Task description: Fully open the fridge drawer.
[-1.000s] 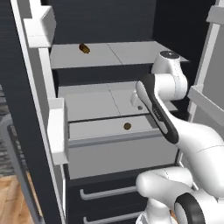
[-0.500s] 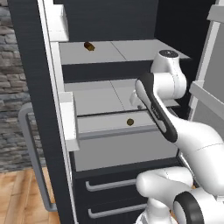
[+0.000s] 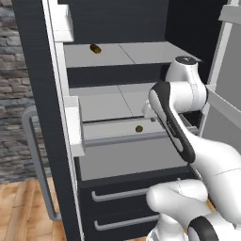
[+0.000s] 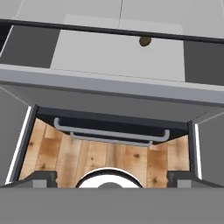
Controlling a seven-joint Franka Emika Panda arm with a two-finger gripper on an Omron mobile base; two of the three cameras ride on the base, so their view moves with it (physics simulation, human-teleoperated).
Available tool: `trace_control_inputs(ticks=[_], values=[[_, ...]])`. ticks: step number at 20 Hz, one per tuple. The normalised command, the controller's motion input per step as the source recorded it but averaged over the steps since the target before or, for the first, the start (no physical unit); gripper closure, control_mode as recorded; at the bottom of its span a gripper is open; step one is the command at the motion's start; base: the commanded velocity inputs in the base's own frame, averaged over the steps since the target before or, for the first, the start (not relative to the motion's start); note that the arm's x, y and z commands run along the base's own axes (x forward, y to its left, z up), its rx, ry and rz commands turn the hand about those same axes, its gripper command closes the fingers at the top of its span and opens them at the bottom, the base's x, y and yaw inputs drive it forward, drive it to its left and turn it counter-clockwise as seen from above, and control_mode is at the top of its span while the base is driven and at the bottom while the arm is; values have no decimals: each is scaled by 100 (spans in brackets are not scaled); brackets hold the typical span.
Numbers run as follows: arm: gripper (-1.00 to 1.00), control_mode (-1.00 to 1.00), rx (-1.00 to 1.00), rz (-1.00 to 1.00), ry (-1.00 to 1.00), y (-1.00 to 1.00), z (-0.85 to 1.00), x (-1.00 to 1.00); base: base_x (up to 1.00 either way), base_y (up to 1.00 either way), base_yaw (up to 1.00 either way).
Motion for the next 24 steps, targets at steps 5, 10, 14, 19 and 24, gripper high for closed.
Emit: trace_control_inputs(ticks=[5,10,14,19,24], values=[[-100,-100,-9,0,8,1,-60,-2,0,0,0],[-100,-100,-3,-2,4,0,-65,21,0,0,0],[-100,-100,2,-9,-1,0,-11,55,0,0,0],[-100,-100,1,-20,-1,12,0,54,0,0,0],[-100,-100,8,-17,0,0,-8,41,0,0,0]])
